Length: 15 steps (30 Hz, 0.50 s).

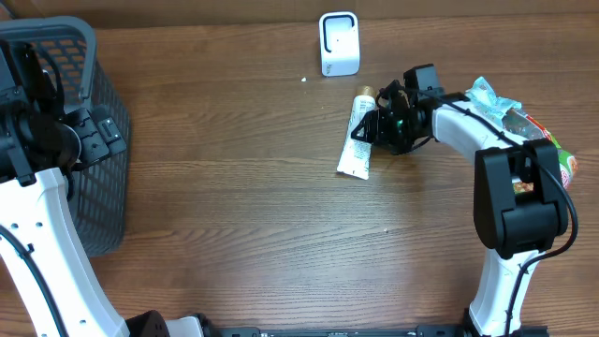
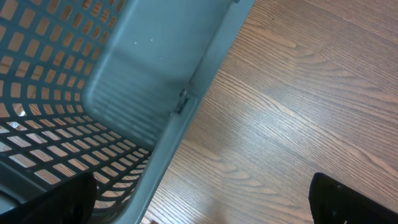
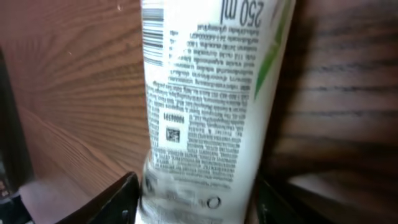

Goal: Scan the item barcode

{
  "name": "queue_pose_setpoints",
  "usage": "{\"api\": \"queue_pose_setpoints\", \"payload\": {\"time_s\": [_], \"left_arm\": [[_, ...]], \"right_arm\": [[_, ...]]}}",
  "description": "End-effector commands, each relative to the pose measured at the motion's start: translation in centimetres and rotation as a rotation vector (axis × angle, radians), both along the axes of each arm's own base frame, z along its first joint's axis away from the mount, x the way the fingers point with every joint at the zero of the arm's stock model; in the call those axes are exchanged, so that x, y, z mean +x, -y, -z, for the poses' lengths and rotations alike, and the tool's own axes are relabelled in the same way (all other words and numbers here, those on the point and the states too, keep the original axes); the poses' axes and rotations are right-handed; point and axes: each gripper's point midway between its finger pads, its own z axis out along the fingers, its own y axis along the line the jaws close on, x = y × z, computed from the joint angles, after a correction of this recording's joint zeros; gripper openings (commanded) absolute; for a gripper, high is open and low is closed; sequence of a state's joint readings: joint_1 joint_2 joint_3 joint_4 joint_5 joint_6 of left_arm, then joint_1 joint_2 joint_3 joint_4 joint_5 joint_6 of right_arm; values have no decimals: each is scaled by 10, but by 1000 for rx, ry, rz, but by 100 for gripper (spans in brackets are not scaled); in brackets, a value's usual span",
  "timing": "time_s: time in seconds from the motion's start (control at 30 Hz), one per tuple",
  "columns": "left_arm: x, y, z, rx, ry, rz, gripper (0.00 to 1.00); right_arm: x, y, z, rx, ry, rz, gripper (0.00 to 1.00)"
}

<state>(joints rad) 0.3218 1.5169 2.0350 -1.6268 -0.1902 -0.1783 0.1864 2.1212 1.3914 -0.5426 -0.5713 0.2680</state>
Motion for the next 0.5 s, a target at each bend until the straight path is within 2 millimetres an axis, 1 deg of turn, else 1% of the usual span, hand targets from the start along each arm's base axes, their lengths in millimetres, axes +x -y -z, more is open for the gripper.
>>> {"api": "queue_pose_setpoints", "payload": {"time_s": [0.0, 0.1, 0.2, 0.3, 0.33, 0.47], "left_arm": [[0, -1, 0, 3, -2, 13, 100], [0, -1, 0, 3, -2, 13, 100], [0, -1, 0, 3, -2, 13, 100], [0, -1, 0, 3, -2, 13, 100], [0, -1, 0, 3, -2, 13, 100], [0, -1, 0, 3, -2, 13, 100]], "right_arm": [[-7, 3, 7, -7, -7, 28, 53], [-8, 3, 13, 2, -3, 46, 39], [-9, 3, 20, 12, -5, 75, 20], [-10, 3, 22, 15, -6, 81, 6], [-10, 3, 22, 15, -7, 81, 4], [-11, 0, 17, 48, -10, 70, 4]]}}
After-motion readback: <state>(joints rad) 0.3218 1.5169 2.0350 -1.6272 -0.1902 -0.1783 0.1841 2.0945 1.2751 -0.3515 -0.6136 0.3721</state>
